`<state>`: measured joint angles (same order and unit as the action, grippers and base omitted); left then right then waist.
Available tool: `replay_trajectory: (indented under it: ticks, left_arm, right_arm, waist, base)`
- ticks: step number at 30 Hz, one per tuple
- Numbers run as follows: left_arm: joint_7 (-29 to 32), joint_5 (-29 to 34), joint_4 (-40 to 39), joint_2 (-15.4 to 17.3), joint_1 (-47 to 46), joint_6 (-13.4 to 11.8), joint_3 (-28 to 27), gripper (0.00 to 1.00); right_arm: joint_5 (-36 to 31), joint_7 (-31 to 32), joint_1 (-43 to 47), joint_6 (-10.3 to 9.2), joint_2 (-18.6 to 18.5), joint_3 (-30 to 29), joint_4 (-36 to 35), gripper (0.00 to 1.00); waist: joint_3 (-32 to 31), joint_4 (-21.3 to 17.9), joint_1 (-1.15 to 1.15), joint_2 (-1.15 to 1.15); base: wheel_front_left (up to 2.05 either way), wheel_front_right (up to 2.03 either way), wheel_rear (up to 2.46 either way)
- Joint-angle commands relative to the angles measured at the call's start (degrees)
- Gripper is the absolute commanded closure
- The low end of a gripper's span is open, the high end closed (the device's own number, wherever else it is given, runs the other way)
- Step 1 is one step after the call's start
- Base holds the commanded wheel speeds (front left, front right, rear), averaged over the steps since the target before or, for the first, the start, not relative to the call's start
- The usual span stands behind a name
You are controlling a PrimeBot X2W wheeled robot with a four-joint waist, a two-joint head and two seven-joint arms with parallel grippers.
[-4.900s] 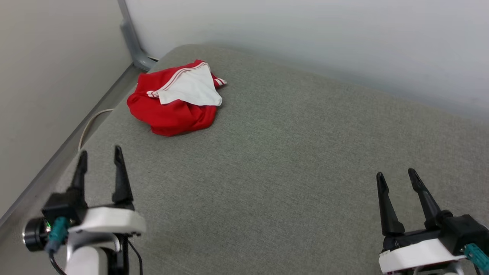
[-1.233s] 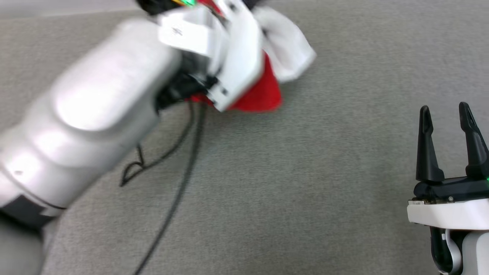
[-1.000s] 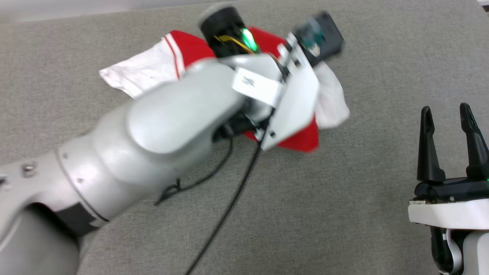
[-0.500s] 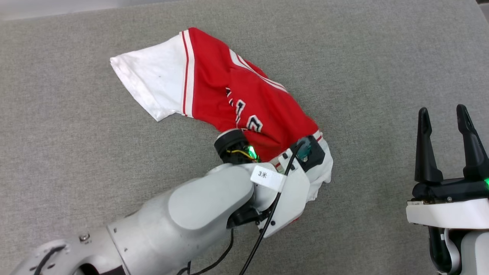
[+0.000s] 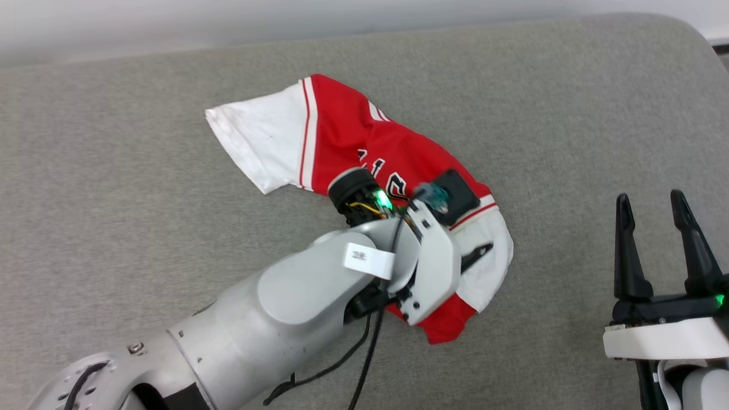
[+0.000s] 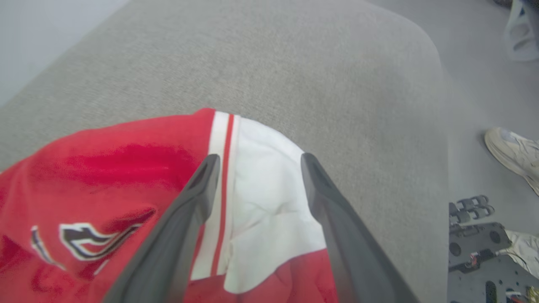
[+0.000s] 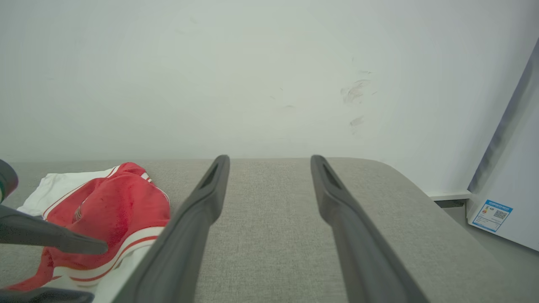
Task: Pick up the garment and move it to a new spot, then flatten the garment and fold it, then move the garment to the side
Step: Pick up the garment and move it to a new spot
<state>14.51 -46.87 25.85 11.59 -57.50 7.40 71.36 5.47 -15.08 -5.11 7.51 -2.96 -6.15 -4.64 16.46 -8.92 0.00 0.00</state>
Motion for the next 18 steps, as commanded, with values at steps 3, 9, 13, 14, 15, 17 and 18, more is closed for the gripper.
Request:
replay_trajectory:
  ticks: [3,9,13,14,15,17,18]
  left_arm:
    - [-8.6,1.1,2.0,-0.4,1.4,-1.7,-2.7,0.00]
    - [-17.7,3.0,3.6,1.2,4.3,-6.4,-5.2,0.00]
    - [-25.2,4.2,3.9,3.6,7.3,-11.4,-7.8,0.00]
    - [-26.5,4.3,3.9,4.2,8.4,-12.7,-8.6,0.00]
    - [-27.5,4.4,3.7,4.9,9.4,-13.9,-9.4,0.00]
    - [-29.0,5.0,2.8,6.2,11.3,-16.5,-11.4,0.00]
    - [-29.4,5.3,2.1,6.9,12.5,-17.7,-12.6,0.00]
  right_arm:
    - [-0.7,-0.1,2.1,-0.05,0.2,-0.4,0.6,0.00]
    - [-1.2,-0.1,4.3,-0.05,0.2,-0.9,1.6,0.00]
    - [-1.1,-0.1,5.7,-0.05,0.2,-1.1,2.3,0.00]
    - [-1.0,-0.1,6.0,-0.05,0.1,-1.2,2.4,0.00]
    - [-0.9,-0.1,6.5,-0.05,0.2,-1.2,2.6,0.00]
    - [-0.7,-0.1,7.1,-0.05,0.2,-1.2,2.9,0.00]
    - [-0.7,-0.1,7.5,-0.05,0.1,-1.2,3.0,0.00]
  waist:
    - [-4.4,3.5,0.00,0.00]
    - [-7.5,6.2,0.00,0.00]
    - [-9.4,7.9,0.00,0.00]
    - [-9.9,8.3,0.00,0.00]
    - [-10.4,8.7,0.00,0.00]
    - [-11.3,9.4,0.00,0.00]
    - [-11.8,9.8,0.00,0.00]
  base:
    - [0.00,0.00,0.00]
    - [0.00,0.00,0.00]
    - [0.00,0.00,0.00]
    - [0.00,0.00,0.00]
    - [0.00,0.00,0.00]
    - [0.00,0.00,0.00]
    - [0.00,0.00,0.00]
